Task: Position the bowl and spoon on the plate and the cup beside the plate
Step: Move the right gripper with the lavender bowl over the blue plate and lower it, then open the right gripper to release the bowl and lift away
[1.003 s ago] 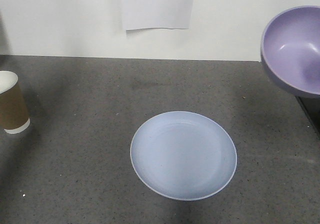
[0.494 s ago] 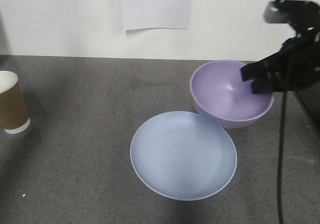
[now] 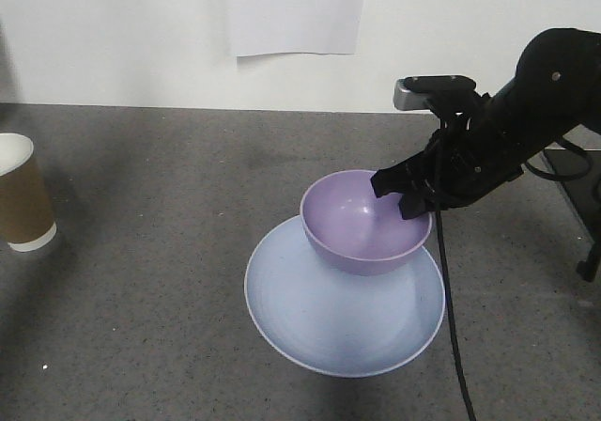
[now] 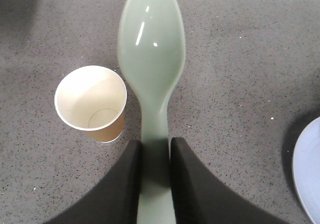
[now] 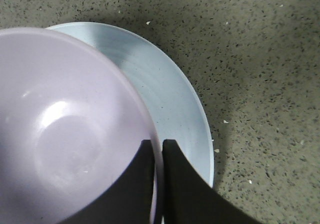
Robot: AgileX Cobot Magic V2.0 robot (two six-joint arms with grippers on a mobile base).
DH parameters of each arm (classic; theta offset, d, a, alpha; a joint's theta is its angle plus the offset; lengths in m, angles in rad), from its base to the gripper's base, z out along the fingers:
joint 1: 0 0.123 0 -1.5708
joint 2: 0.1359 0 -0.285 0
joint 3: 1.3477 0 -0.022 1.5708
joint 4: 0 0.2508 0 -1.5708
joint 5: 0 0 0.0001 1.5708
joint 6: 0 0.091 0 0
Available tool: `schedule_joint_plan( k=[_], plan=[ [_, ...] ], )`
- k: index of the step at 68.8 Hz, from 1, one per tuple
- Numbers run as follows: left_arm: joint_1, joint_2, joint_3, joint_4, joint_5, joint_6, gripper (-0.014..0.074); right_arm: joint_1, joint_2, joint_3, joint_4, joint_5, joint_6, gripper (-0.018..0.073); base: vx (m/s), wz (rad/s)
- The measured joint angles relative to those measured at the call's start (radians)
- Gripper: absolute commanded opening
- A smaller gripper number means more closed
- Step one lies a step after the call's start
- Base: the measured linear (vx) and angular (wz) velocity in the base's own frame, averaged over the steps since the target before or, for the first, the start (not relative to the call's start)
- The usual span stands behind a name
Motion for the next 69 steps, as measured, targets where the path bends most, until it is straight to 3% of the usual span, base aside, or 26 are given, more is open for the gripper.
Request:
schedule_joint_plan(
  k=[32,69],
  plan=[
    [0.000,0.000,0.000,0.000,0.000,0.000,-0.0006,0.000,0.011,0.196,0.093,-0.146,-0.093,-0.0004,0.00,0.00],
    [0.000,0.000,0.000,0.000,0.000,0.000,-0.0006,0.000,0.011,0.204,0.106,-0.167,-0.130,0.0025,0.00,0.00]
  ],
)
